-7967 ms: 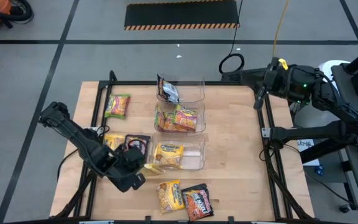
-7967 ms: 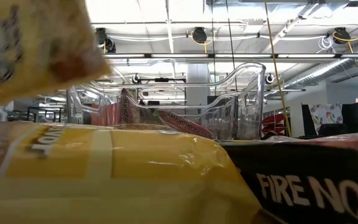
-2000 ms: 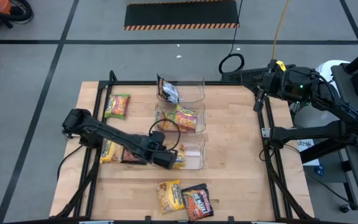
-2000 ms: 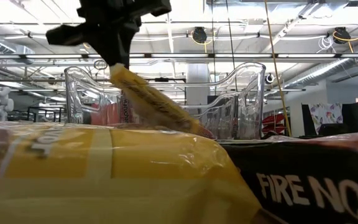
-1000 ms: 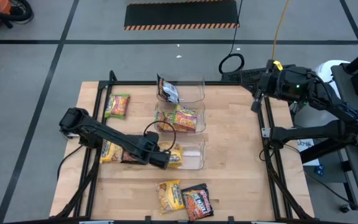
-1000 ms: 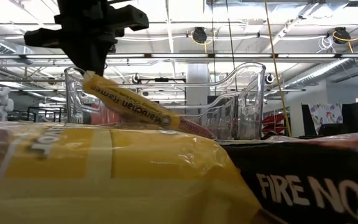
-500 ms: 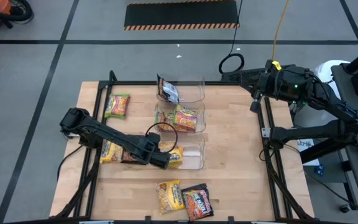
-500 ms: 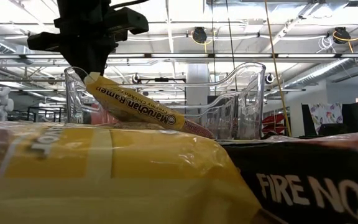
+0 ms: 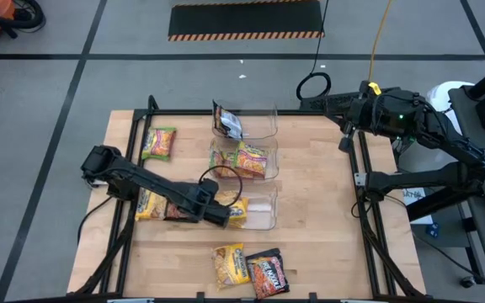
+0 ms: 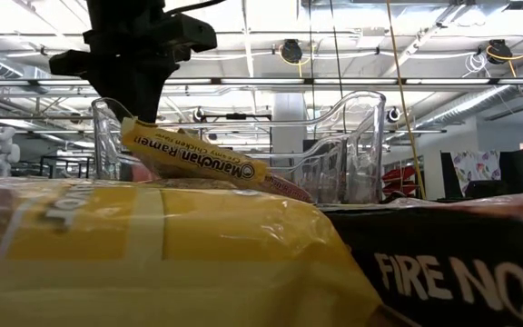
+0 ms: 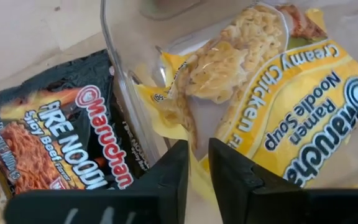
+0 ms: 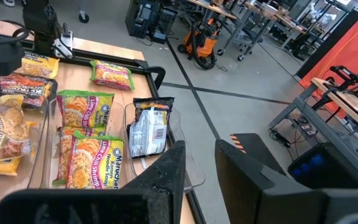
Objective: Sort Maruchan noodles
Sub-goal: Put the yellow noodle pack into the bottom transparent bin, then put the black noodle pack into the top transparent bin
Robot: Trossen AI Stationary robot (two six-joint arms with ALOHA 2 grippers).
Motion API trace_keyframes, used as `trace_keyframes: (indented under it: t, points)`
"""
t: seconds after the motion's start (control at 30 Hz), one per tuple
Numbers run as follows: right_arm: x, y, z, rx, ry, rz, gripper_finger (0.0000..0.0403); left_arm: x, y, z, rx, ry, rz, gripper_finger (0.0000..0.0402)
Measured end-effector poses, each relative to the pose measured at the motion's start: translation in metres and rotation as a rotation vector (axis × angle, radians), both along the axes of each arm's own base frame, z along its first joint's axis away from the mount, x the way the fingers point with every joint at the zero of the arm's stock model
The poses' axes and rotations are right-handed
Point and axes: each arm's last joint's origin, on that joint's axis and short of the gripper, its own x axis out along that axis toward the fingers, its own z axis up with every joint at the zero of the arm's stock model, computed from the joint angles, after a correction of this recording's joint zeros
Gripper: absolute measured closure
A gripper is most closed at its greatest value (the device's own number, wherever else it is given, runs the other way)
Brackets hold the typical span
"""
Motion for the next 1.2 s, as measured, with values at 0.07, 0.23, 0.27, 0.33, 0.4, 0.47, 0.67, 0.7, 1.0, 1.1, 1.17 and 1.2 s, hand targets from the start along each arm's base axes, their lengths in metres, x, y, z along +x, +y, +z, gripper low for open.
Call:
trace_keyframes:
  t: [0.07, 0.23, 0.27, 0.33, 0.4, 0.47, 0.67, 0.7, 1.0, 1.1, 1.17, 1.2]
  points:
    - [0.000, 0.000, 0.000, 0.000, 0.000, 0.000, 0.0321, 0.001, 0.003, 0.000, 0.006, 0.011, -0.023, 0.0321]
    - [0.000, 0.000, 0.000, 0.004, -0.002, -0.001, 0.0321, 0.003, 0.012, 0.004, -0.022, 0.034, -0.099, 0.0316]
    - [0.000, 0.000, 0.000, 0.004, -0.002, -0.001, 0.0321, 0.003, 0.014, 0.006, -0.036, 0.033, -0.118, 0.0316]
    - [0.000, 0.000, 0.000, 0.004, -0.003, -0.002, 0.0321, 0.001, 0.017, 0.014, -0.052, 0.018, -0.147, 0.0316]
    - [0.000, 0.000, 0.000, 0.006, -0.003, -0.002, 0.0321, 0.000, 0.020, 0.021, -0.068, -0.007, -0.157, 0.0316]
    - [0.000, 0.000, 0.000, 0.006, -0.003, -0.002, 0.0321, -0.003, 0.023, 0.028, -0.071, -0.030, -0.160, 0.0316]
    - [0.002, 0.000, 0.000, 0.012, -0.014, -0.005, 0.0321, -0.015, 0.027, 0.051, -0.079, -0.105, -0.184, 0.0316]
    - [0.003, -0.001, 0.001, 0.021, -0.023, -0.009, 0.0321, -0.019, 0.027, 0.056, -0.083, -0.121, -0.193, 0.0316]
    - [0.021, -0.006, -0.006, 0.047, 0.026, -0.013, 0.0321, -0.058, 0.027, 0.104, -0.144, -0.265, -0.374, 0.0316]
    - [0.031, -0.007, -0.011, 0.089, 0.051, 0.026, 0.0321, -0.074, 0.021, 0.117, -0.130, -0.304, -0.485, 0.0316]
    - [0.037, -0.005, -0.014, 0.119, 0.059, 0.086, 0.0321, -0.083, 0.016, 0.124, -0.124, -0.327, -0.554, 0.0316]
    - [0.041, -0.004, -0.015, 0.129, 0.065, 0.115, 0.0321, -0.088, 0.013, 0.126, -0.121, -0.336, -0.586, 0.0316]
